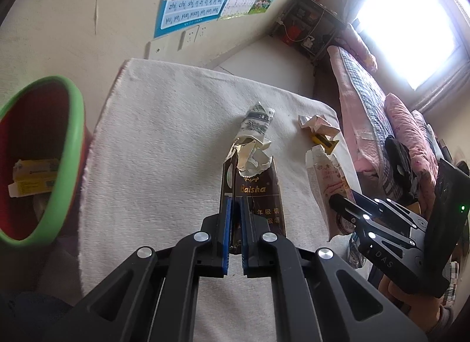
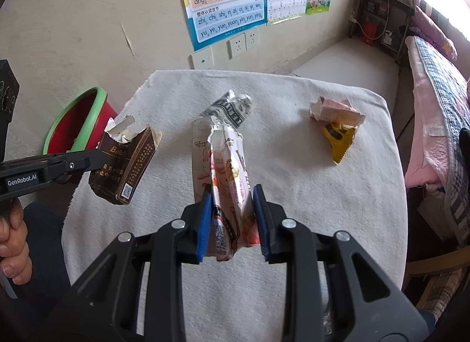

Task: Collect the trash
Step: 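Carry both boxes over the red bucket and open both grippers to drop them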

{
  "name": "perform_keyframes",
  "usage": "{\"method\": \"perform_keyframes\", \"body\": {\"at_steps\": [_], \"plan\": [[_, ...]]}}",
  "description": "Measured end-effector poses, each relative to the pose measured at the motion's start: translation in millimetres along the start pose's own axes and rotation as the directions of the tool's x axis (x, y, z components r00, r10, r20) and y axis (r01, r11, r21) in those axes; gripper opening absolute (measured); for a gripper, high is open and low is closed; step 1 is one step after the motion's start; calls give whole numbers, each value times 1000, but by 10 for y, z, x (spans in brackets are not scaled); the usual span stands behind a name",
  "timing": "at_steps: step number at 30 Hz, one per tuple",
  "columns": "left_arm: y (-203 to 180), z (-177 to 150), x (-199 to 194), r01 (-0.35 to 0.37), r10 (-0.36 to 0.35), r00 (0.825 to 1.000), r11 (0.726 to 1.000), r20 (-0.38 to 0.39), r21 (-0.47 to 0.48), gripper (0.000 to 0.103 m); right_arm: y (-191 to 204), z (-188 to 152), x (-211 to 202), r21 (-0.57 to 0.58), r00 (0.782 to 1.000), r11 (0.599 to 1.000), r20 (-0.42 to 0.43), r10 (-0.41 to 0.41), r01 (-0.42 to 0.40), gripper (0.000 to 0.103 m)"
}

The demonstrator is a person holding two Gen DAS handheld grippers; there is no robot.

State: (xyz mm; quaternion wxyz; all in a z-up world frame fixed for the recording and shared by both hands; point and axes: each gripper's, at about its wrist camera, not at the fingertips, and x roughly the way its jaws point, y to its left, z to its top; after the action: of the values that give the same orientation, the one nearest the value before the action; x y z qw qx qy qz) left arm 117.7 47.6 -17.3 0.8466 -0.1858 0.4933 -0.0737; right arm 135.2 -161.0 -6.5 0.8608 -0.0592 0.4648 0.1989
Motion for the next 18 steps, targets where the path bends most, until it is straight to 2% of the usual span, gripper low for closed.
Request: {"method": "perform_keyframes", "body": {"at_steps": [18], "plan": [[468,55,-494,-24,27,994,999,102,-31,3,518,296,-38,-63,998,998,53,20,-17,27]]}}
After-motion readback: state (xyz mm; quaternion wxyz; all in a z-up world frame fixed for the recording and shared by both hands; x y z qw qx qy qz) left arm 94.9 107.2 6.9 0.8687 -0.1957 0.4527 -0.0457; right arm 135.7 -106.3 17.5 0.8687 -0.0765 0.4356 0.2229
